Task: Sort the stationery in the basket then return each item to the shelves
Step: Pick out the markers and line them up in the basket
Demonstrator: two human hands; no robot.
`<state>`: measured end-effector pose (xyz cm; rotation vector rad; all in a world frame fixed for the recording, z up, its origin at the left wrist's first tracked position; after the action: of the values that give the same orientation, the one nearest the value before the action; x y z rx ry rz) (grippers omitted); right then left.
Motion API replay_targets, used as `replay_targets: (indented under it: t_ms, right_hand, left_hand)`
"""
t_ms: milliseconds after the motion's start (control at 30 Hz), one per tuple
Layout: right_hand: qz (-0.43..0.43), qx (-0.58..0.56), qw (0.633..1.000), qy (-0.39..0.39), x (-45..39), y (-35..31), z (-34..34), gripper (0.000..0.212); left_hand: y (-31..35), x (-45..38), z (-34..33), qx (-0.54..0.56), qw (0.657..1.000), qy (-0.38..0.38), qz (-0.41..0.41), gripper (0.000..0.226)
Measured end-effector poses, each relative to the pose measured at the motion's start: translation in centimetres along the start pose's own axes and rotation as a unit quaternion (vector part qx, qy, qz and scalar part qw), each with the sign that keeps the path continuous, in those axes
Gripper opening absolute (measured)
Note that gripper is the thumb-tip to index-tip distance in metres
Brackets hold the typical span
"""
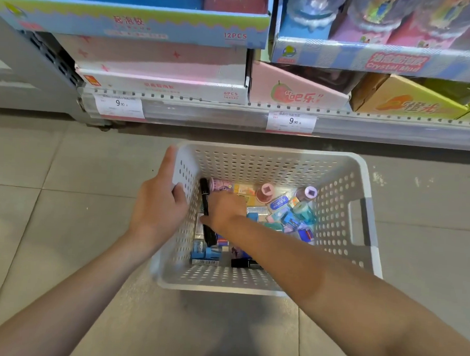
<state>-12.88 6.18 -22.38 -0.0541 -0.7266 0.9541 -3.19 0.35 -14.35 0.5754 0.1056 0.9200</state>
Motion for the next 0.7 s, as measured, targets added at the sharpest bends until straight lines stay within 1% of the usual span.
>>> replay_targets:
  t_ms: [67, 133, 233, 300, 367, 467, 533, 633, 700]
  right_hand:
    - [0.009, -0.002, 1.000, -0.004, 0.3, 0.0, -0.2, 0.019]
    - [0.036, 0.027, 0.999, 0.005, 1.1, 0.3, 0.5, 0.022]
    - [0.120, 0.072, 0.988, 0.070, 2.1, 1.8, 2.0, 0.035]
    - [0.190, 0.109, 0.973, 0.075, 2.0, 2.8, 2.8, 0.042]
    - [0.235, 0.129, 0.961, 0.069, 1.2, 3.6, 3.0, 0.042]
    - [0.245, 0.110, 0.963, 0.023, -0.3, 4.3, 2.4, 0.047]
    - [0.228, 0.084, 0.970, -0.009, -0.7, 4.6, 1.8, 0.050]
    - [0.209, 0.028, 0.977, 0.000, -1.1, 5.0, 2.3, 0.040]
    - [0.218, 0.005, 0.976, -0.026, -0.9, 4.9, 2.7, 0.038]
  left_hand:
    - [0.0, 0.0, 0.1, -0.009, 1.000, 0.004, -0.005, 0.067]
    - [0.1, 0.0, 0.3, -0.022, 1.000, 0.005, -0.005, 0.067]
    - [0.6, 0.2, 0.5, -0.028, 1.000, 0.009, -0.013, 0.067]
    - [0.8, 0.3, 0.5, -0.024, 1.000, 0.010, -0.013, 0.067]
    - [0.9, 0.3, 0.4, -0.024, 1.000, 0.008, -0.010, 0.067]
    - [0.6, 0.1, 0.4, -0.019, 1.000, 0.003, -0.002, 0.068]
    - [0.4, 0.2, 0.4, -0.015, 1.000, -0.002, 0.002, 0.068]
    - [0.3, 0.1, 0.2, -0.006, 1.000, -0.010, 0.003, 0.069]
    - [0.4, 0.0, 0.2, -0.007, 1.000, -0.013, 0.003, 0.069]
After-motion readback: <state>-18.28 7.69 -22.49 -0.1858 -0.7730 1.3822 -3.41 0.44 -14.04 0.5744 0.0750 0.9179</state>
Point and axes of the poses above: each hand's wrist, its own x-axis away from the middle knuckle, its own z-axis out of the back of the hand, y = z × x, the point moved 2 cm from there along -x, towards the middle knuckle, and after that the axes turned 11 degrees about -x, right-handed, at the moved point
